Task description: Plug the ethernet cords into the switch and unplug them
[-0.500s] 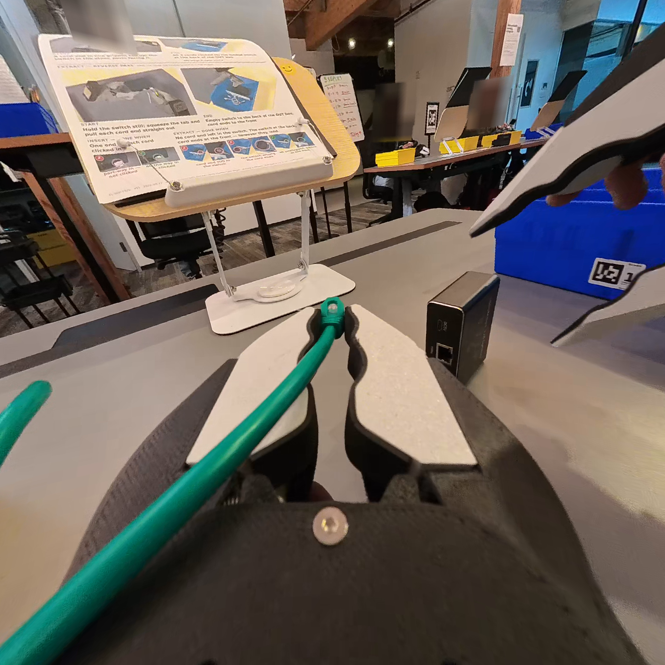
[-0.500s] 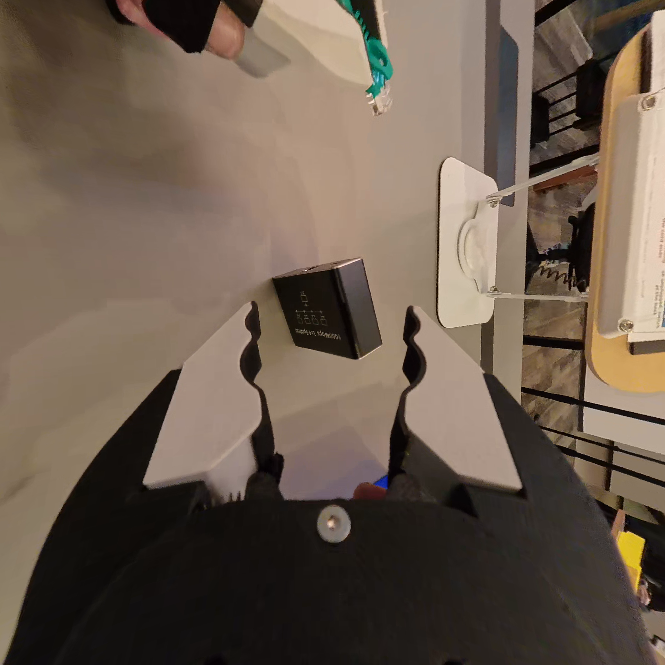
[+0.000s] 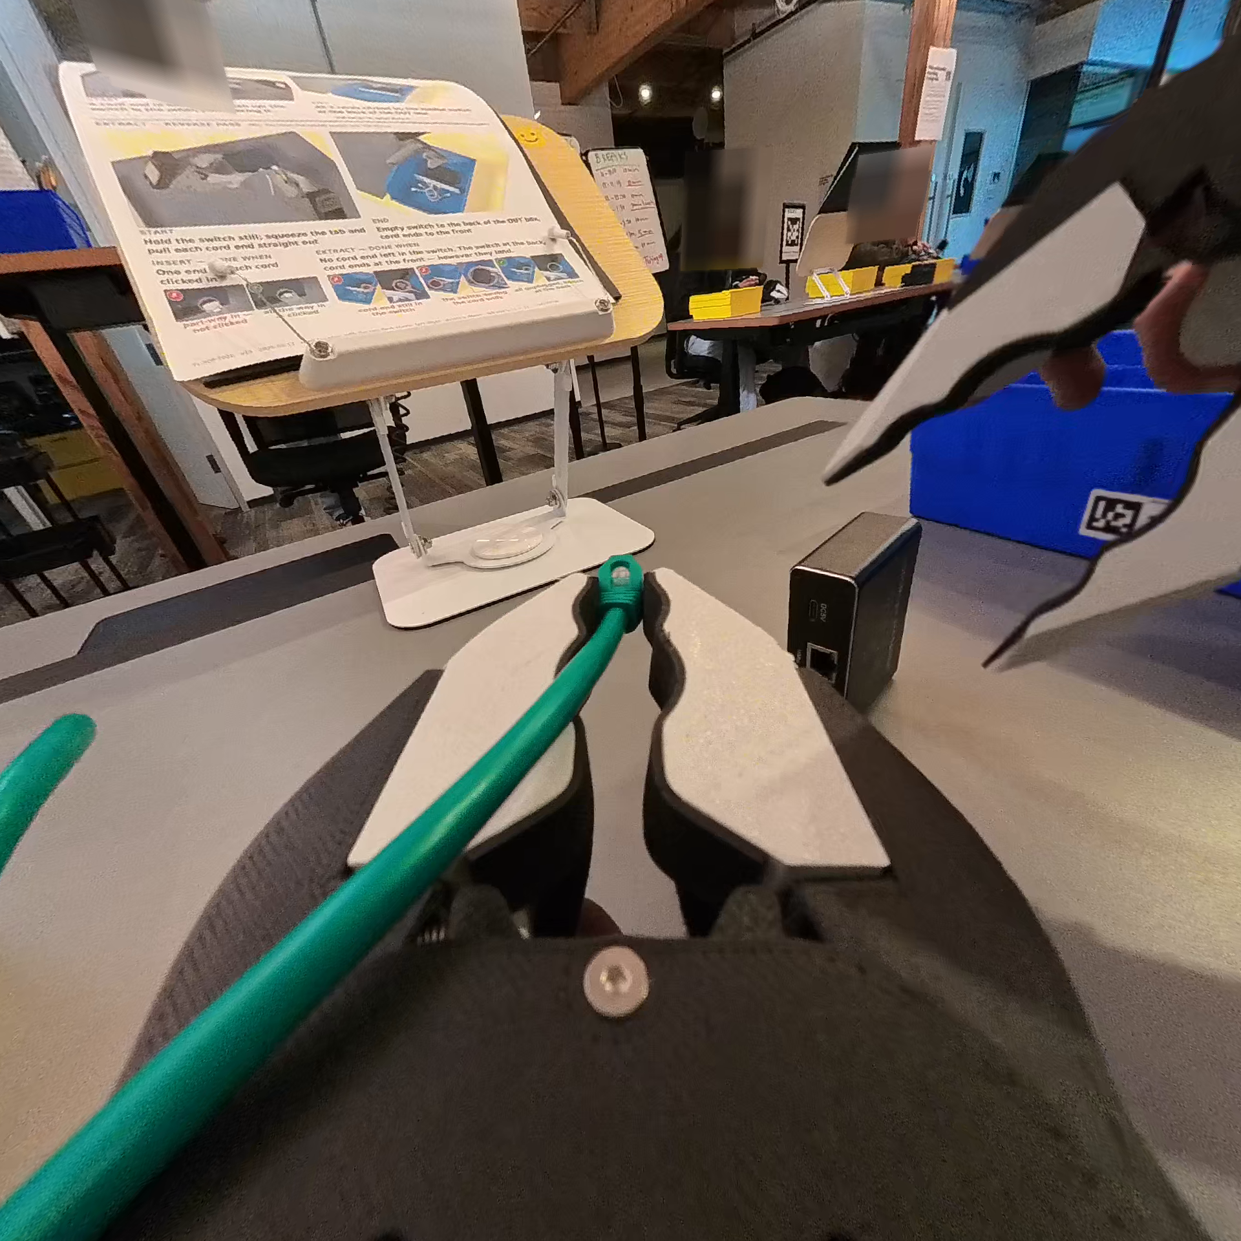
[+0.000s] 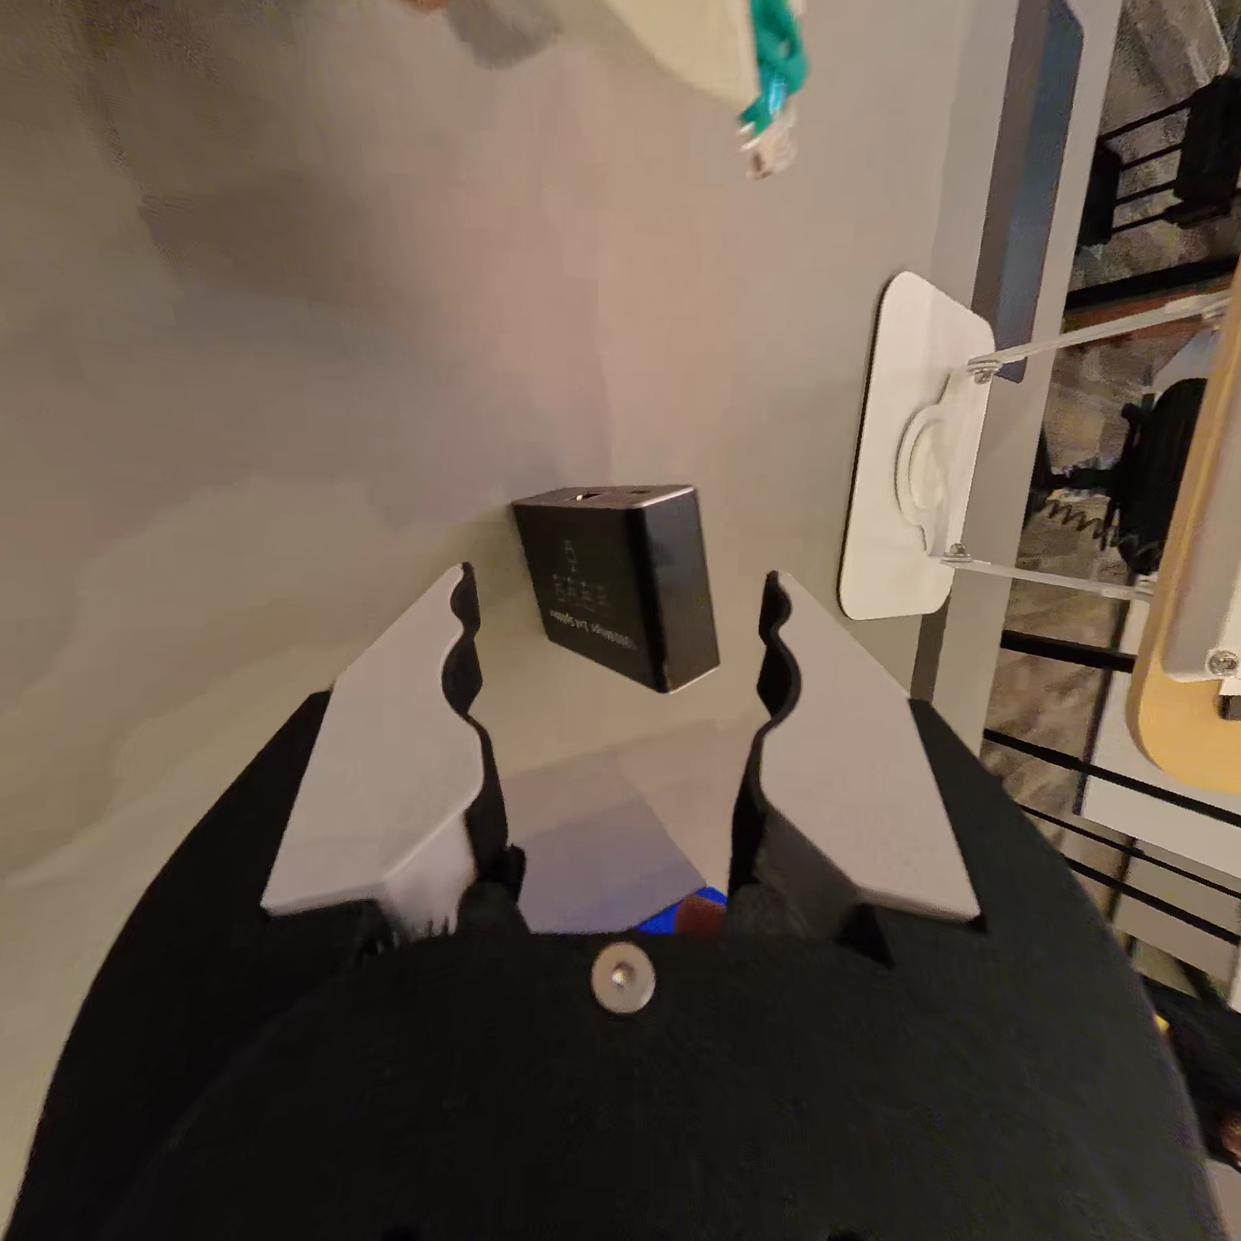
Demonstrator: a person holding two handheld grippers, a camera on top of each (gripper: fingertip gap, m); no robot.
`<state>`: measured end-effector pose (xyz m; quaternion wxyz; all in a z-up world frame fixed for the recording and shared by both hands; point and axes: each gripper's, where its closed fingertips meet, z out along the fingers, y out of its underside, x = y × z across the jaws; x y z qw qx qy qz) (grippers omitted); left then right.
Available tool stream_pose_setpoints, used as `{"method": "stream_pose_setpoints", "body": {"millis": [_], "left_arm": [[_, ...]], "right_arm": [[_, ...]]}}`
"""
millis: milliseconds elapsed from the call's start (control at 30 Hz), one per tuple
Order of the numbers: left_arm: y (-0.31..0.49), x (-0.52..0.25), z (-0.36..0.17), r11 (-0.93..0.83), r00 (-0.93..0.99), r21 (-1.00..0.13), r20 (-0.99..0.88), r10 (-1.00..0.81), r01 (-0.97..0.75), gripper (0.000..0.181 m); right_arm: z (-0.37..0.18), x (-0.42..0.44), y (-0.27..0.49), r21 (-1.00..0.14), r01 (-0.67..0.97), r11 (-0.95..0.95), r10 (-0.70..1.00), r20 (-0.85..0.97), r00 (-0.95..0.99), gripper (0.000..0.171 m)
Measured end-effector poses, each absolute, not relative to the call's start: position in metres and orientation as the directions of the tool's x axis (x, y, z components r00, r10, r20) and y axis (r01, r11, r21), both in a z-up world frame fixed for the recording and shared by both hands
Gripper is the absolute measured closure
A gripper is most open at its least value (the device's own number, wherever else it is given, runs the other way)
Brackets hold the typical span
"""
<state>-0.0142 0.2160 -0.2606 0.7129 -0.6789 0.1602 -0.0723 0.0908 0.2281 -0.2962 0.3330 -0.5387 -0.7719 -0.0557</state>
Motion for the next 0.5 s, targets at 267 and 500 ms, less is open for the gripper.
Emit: {"method": "stream_pose_setpoints", "body": {"millis": [267, 500], "left_arm": [[0.217, -0.012, -0.260, 0.071, 0.937, -0.991, -0.132, -0.323, -0.115, 0.169], [0.216, -0.010, -0.259, 0.076, 0.934, -0.990, -0.140, -0.329, -0.121, 0.169]], "right_arm": [[-0.299, 0.092, 0.241, -0.222, 0.870, 0.441, 0.814, 0.508, -0.283, 0.105], [-0.319, 0.094, 0.247, -0.117, 0.873, 0.474, 0.852, 0.310, -0.421, 0.125]]}}
